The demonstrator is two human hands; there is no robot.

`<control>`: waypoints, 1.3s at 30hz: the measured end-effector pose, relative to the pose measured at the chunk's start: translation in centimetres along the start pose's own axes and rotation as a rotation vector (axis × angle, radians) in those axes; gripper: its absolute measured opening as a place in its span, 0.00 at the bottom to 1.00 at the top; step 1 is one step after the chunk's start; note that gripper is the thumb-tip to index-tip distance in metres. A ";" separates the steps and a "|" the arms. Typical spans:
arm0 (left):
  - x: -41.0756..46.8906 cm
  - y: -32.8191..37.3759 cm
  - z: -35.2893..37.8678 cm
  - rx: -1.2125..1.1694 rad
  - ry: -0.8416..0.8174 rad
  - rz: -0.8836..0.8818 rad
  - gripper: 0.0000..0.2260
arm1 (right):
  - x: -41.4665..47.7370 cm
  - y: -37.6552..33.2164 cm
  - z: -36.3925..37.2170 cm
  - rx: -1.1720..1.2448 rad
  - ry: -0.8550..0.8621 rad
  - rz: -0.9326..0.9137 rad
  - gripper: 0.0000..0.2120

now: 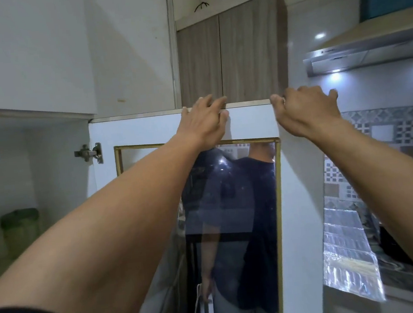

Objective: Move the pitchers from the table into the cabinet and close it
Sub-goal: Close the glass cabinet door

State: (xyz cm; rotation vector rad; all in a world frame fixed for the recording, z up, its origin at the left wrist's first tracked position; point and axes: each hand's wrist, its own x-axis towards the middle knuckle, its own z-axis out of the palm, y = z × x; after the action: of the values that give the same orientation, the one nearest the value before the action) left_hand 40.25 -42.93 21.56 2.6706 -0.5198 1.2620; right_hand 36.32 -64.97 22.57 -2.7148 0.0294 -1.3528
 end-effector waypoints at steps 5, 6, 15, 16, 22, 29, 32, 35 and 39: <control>-0.5 1.6 -0.5 0.017 -0.073 -0.065 0.22 | -0.6 1.7 -1.6 0.133 -0.094 -0.093 0.19; -0.8 1.8 -1.0 0.012 -0.086 -0.073 0.22 | -0.7 1.8 -2.3 0.139 -0.121 -0.113 0.17; -7.4 3.9 -9.5 -0.051 -0.185 -0.107 0.29 | -2.4 -1.1 -12.8 0.175 -0.413 -0.183 0.14; -8.6 3.7 -11.0 -0.056 -0.177 -0.114 0.30 | -3.1 -1.9 -14.7 0.210 -0.475 -0.191 0.12; -15.5 3.4 -19.9 -0.182 -0.037 -0.229 0.19 | -7.9 -5.5 -22.2 0.733 -0.880 -0.181 0.16; -21.7 2.9 -29.3 -0.524 0.110 -0.472 0.21 | -12.2 -13.9 -21.3 1.071 -0.995 -0.405 0.22; -24.1 2.3 -33.1 -0.580 0.132 -0.597 0.31 | -14.6 -19.7 -20.7 1.058 -0.945 -0.478 0.27; -26.3 1.0 -36.5 -0.563 0.166 -0.703 0.34 | -16.5 -25.3 -20.1 0.968 -0.808 -0.612 0.27; -29.6 -1.4 -39.5 -0.418 0.295 -0.750 0.17 | -18.2 -31.9 -19.4 0.957 -0.731 -0.697 0.35</control>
State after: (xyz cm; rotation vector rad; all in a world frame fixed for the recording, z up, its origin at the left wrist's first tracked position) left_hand -5.08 -23.55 23.97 1.9716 0.2297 1.1111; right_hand 8.92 -33.77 23.07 -2.1687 -1.3138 -0.1668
